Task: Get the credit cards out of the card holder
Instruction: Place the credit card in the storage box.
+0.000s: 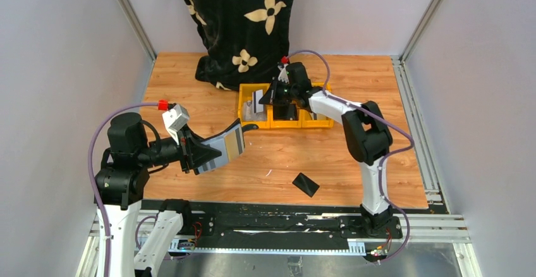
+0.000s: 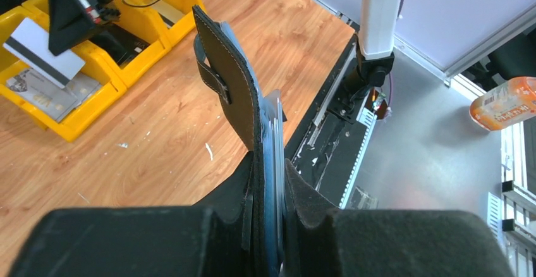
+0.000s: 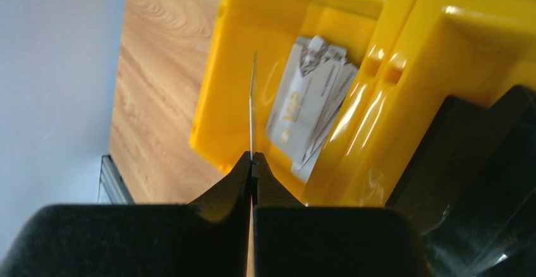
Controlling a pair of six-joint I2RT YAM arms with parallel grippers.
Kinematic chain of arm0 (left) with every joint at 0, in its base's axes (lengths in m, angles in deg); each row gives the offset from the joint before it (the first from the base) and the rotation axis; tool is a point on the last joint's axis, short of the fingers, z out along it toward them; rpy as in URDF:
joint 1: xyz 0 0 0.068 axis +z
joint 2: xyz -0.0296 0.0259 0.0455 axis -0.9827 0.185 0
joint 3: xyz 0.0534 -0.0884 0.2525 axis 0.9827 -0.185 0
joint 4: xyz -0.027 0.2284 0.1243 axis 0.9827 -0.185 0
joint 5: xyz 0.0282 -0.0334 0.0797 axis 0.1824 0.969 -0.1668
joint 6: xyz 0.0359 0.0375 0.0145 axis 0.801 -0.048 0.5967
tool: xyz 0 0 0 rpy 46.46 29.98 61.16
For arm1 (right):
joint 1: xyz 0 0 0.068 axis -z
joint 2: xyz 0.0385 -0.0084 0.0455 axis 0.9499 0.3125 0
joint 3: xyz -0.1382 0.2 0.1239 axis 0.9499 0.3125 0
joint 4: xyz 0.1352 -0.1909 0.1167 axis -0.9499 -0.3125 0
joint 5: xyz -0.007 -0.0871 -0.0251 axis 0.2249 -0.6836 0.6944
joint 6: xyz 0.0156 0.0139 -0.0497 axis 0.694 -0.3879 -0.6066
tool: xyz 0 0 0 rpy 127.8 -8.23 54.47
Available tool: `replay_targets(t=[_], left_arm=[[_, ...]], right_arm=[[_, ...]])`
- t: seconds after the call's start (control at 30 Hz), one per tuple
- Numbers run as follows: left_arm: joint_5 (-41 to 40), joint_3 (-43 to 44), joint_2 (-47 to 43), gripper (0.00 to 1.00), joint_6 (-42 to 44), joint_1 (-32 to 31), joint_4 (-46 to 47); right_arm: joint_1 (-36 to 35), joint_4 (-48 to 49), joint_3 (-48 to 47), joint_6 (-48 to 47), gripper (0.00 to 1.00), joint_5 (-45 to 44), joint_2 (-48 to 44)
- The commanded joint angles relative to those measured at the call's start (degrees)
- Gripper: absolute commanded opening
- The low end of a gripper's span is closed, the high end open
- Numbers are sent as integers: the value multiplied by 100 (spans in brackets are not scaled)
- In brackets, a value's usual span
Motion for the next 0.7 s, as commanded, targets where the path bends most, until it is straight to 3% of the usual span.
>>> replay_targets(t=[0.0, 0.1, 0.33, 0.53, 0.67], left_arm=[[52, 28, -76, 0, 265, -33, -66], [76, 26, -120, 0, 320, -33, -76], [129, 120, -173, 0, 372, -33, -76], [109, 293, -200, 0, 360, -34, -83], [106, 399, -262, 0, 318, -33, -83]], right_arm=[[-153, -243, -736, 48, 0, -391, 508], [-232, -245, -1084, 162, 2, -535, 842], [-414, -715, -1621, -60, 39, -716, 997], [-561, -1100, -1127, -467, 48, -1217, 25], [-655, -988, -381, -680, 65, -1268, -1149]])
